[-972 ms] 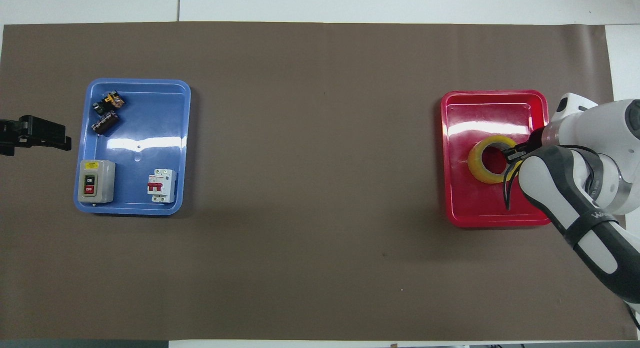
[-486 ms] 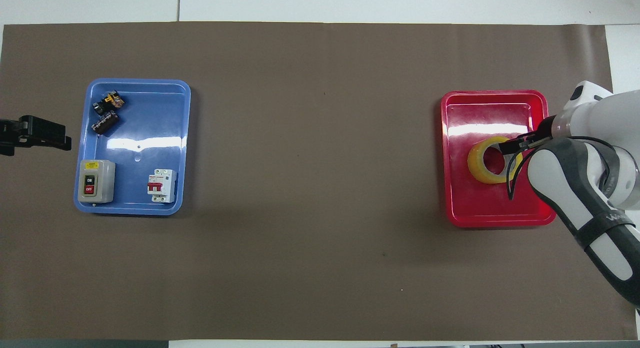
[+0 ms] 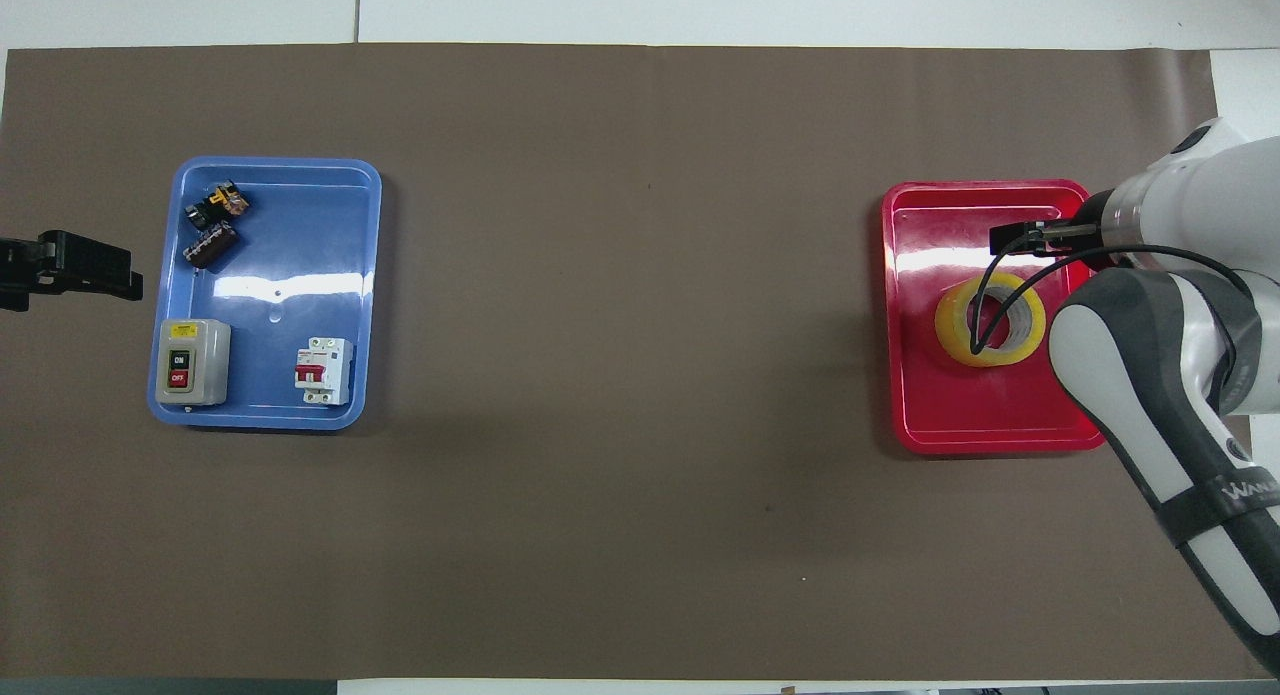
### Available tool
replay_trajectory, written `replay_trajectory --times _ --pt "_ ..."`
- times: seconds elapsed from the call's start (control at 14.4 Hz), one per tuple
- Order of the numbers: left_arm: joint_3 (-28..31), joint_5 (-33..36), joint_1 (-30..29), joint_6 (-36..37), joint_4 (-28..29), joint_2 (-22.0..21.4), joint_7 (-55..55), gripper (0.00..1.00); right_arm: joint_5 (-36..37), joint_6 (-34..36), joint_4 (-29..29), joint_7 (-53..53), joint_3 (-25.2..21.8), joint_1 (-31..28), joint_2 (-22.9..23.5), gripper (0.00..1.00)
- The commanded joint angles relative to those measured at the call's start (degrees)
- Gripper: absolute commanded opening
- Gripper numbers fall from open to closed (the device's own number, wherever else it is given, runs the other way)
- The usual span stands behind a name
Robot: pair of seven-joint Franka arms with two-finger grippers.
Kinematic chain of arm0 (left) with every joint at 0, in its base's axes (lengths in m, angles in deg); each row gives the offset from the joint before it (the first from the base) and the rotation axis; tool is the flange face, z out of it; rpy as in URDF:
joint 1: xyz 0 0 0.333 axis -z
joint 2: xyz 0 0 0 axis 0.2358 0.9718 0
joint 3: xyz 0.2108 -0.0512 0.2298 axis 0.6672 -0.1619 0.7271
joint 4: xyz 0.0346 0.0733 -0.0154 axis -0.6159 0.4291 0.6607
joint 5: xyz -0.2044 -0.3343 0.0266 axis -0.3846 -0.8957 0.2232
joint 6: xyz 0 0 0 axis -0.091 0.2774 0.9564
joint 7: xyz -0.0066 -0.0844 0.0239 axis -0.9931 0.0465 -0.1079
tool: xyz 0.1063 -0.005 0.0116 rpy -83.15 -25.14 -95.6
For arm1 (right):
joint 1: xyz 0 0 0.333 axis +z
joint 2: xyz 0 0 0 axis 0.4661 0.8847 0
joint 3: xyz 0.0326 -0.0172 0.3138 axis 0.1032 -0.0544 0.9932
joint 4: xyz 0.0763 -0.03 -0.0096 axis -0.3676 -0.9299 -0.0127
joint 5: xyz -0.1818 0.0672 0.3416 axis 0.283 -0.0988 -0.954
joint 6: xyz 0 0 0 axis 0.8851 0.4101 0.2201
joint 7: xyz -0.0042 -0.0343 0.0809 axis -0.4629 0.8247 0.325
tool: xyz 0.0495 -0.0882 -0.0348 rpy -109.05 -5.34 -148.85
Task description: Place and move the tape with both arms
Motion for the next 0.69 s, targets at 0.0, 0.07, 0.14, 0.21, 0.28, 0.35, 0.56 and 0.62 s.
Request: replay_trajectory --times 0.0,0.07,0.14,0.21,0.28,0.35,0.56,0.62 --pt "-0.19 -0.9 -0.54 0.77 0.38 -0.74 -0.84 1.0 1.07 12.66 9.62 -4.04 0.27 0.0 -0.92 1.0" --pt "-0.19 -0.9 -0.54 0.77 0.38 -0.74 -0.84 1.0 0.99 15.84 12.88 -4.83 0.27 0.0 -0.91 1.0" --pt "-0.19 -0.9 -0.54 0.77 0.38 -0.74 -0.84 1.0 0.9 19.09 15.61 -5.27 0.18 -0.08 -1.26 1.0" --pt "-0.1 -0.9 -0.54 0.77 0.38 -0.74 -0.84 1.0 0.11 23.13 18.16 -5.28 0.18 -0.35 -1.79 1.0" --pt "-0.1 -0.9 -0.54 0.77 0.38 -0.74 -0.84 1.0 0.02 26.56 20.36 -5.71 0.18 -0.52 -2.05 1.0" --pt "-0.1 -0.9 -0.54 0.77 0.38 -0.74 -0.84 1.0 0.02 30.42 22.3 -6.76 0.09 -0.52 -2.67 1.0" --pt "-0.19 -0.9 -0.54 0.77 0.38 -0.74 -0.84 1.0 -0.07 37.04 24.43 -8.44 -0.26 -0.87 -4.08 1.0" --pt "-0.19 -0.9 -0.54 0.77 0.38 -0.74 -0.84 1.0 -0.07 37.14 23.91 -8.09 -0.43 -1.05 -4.43 1.0"
